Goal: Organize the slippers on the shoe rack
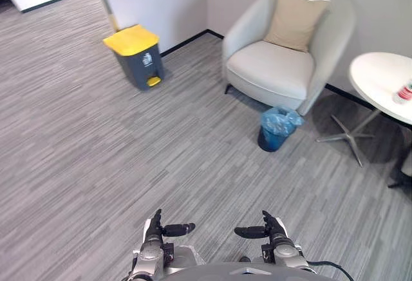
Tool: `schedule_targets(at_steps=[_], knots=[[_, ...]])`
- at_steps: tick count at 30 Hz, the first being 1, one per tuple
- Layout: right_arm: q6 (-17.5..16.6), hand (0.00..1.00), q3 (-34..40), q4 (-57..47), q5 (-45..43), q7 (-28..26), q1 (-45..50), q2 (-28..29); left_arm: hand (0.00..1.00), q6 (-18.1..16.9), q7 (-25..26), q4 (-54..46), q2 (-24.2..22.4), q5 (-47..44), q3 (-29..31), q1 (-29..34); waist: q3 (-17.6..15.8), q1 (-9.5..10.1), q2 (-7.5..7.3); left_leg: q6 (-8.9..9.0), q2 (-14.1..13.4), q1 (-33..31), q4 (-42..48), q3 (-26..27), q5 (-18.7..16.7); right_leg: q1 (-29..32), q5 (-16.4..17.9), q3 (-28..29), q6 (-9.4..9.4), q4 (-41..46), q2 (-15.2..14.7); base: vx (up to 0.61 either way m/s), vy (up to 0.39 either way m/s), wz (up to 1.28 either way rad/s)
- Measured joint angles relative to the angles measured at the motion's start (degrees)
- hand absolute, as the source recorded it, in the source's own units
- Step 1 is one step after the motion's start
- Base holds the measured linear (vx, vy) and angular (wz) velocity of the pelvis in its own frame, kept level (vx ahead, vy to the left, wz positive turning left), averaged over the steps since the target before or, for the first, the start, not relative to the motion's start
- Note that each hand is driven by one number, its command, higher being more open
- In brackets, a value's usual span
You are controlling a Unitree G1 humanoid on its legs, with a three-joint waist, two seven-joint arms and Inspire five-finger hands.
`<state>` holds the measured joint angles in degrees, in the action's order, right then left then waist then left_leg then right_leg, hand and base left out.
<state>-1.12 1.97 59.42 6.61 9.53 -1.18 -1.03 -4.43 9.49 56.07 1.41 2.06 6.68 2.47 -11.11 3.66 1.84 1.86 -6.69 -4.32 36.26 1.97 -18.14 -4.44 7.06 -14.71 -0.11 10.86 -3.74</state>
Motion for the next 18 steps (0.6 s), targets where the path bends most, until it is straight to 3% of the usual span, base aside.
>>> schedule_targets(at_steps=[3, 4, 5, 8, 10, 13, 15, 18], knots=[[0.30, 1.00, 1.32, -0.36, -0.03, 0.99, 0.30, -0.11, 1.00, 0.00, 0.22, -0.85, -0.28, -0.37, 0.98, 0.11, -0.28, 0.59, -0.26, 0.87, 4.07, -1.74, -9.22, -10.30, 0.18, 1.42, 0.49, 7.35, 0.73, 1.01, 0.00, 0.04, 0.192, -1.20], [0.34, 1.00, 1.32, -0.54, -0.01, 1.07, 0.61, -0.63, 1.00, -0.01, 0.39, -0.83, -0.65, -0.39, 0.91, 0.50, 0.36, 0.74, 0.74, 2.23, 4.28, -1.76, -13.21, -14.22, 2.70, 2.23, 0.83, 9.38, 1.45, 1.71, 0.93, 0.07, 0.237, -1.32], [0.43, 1.00, 1.33, -0.60, -0.02, 1.01, 0.83, -1.13, 1.00, 0.10, 0.39, -0.66, -1.40, -1.20, 1.04, 0.59, 0.80, 1.02, 1.58, 1.69, 4.09, -1.32, -12.53, -13.49, 5.70, 2.21, 0.85, 11.83, 2.45, 1.76, 1.79, 0.09, 0.242, -1.08], [0.52, 1.00, 1.35, -2.10, 0.00, 0.93, 2.80, 0.12, 1.00, 0.11, 0.45, -0.70, -0.26, -1.51, 1.56, 1.01, 2.27, 1.04, -1.17, 0.47, 5.08, 0.67, -15.25, -8.30, 5.75, 2.80, 0.46, 15.97, 4.08, 0.75, -0.36, 0.19, 0.200, -0.74], [0.50, 1.00, 1.42, -2.44, 0.01, 0.83, 3.48, 0.70, 1.00, 0.29, 0.59, -0.58, 0.00, -1.52, 1.64, 1.28, 2.75, 1.11, -1.90, -0.04, 5.97, 3.32, -17.69, -5.05, 5.99, 2.77, 0.69, 18.65, 4.65, 0.30, -1.52, 0.22, 0.160, -0.71], [0.48, 1.00, 1.54, -2.43, 0.05, 0.59, 3.18, 0.81, 1.00, 0.37, 0.48, 0.41, -0.31, -1.50, 1.49, 1.03, 2.88, 1.02, -1.67, -0.37, 6.53, 6.22, -20.21, -1.92, 6.19, 2.81, 1.11, 20.80, 5.36, 0.72, -2.30, 0.17, 0.096, -0.69], [0.50, 1.00, 1.78, -2.18, 0.07, 0.58, 2.66, 0.73, 1.00, 0.89, 0.50, 0.52, -0.55, -1.50, 1.46, 0.98, 2.93, 0.90, -0.72, -0.37, 5.76, 7.64, -20.92, 0.70, 6.19, 4.50, 0.96, 16.96, 5.55, 3.32, -2.32, 0.15, 0.003, -0.64], [0.35, 1.00, 1.87, -0.38, 0.14, 0.74, 1.88, 0.34, 1.00, 0.97, 0.52, 1.31, -0.68, -1.51, 1.03, 1.03, 3.47, 0.71, 0.00, -0.37, 4.68, 10.23, -22.49, 2.33, 6.19, 3.89, 0.20, 2.84, 4.40, 3.43, -3.20, 0.10, -0.055, -0.46]])
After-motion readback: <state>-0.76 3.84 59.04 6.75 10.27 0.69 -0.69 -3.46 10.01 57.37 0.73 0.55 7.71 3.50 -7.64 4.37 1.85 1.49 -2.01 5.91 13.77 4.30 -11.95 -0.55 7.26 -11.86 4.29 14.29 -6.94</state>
